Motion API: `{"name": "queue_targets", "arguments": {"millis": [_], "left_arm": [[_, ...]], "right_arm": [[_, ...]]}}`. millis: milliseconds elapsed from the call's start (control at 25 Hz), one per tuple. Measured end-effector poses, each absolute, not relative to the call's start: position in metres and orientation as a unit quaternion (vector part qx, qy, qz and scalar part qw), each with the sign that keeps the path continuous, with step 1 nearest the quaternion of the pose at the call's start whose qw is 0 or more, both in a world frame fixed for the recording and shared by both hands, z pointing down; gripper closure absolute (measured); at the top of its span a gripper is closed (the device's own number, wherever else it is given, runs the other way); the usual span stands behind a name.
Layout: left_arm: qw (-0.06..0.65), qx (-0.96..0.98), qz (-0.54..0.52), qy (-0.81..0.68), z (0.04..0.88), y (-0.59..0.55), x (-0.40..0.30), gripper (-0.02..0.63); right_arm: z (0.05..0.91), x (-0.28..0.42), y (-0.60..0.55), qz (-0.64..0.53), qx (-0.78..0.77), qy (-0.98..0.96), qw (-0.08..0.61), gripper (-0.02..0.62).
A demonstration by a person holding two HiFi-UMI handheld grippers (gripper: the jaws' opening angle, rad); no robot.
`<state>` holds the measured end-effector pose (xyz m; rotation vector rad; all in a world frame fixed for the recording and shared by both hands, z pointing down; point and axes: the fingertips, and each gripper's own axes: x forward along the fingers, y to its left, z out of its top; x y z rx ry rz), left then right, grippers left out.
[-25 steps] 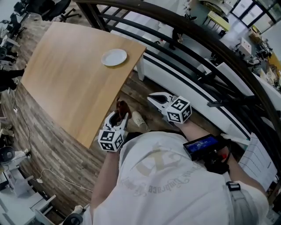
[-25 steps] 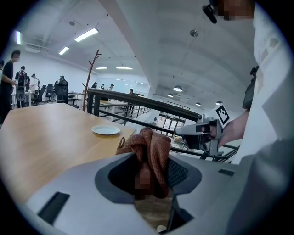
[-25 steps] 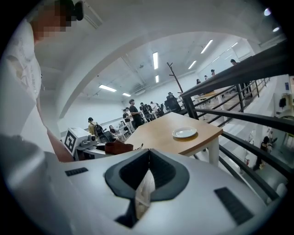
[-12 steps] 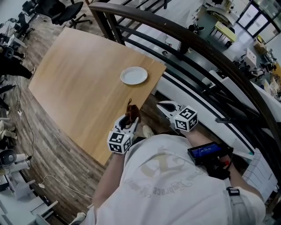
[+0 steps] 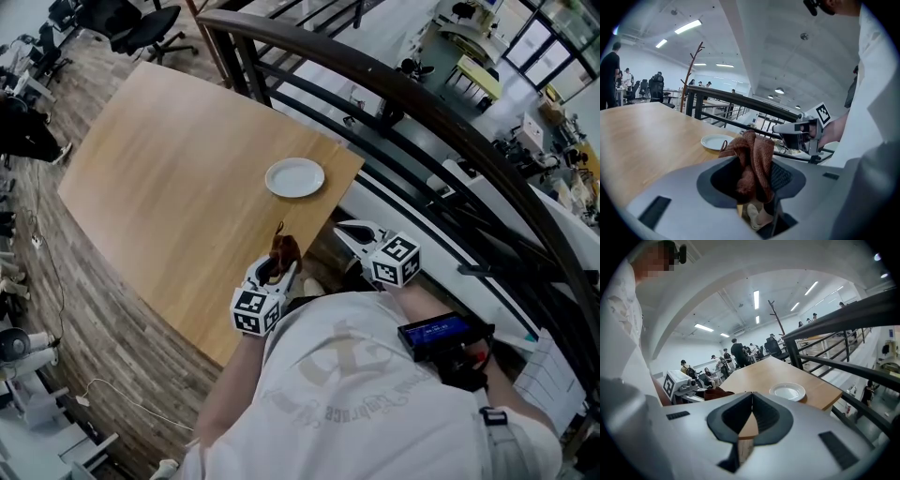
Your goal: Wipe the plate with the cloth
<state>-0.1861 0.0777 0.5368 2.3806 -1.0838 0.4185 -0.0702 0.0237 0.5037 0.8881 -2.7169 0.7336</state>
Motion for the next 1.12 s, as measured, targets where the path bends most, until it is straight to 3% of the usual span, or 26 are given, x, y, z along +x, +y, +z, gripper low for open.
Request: {"name": "queue_targets", "arguments": {"millis": [1120], "left_arm": [[0.292, 0.789, 0.166, -0.514, 0.55, -0.068, -0.237, 0.436]], "right_arm": [[0.528, -0.072, -0.098, 0.254, 0.242, -0.929, 0.116, 0.581]]}}
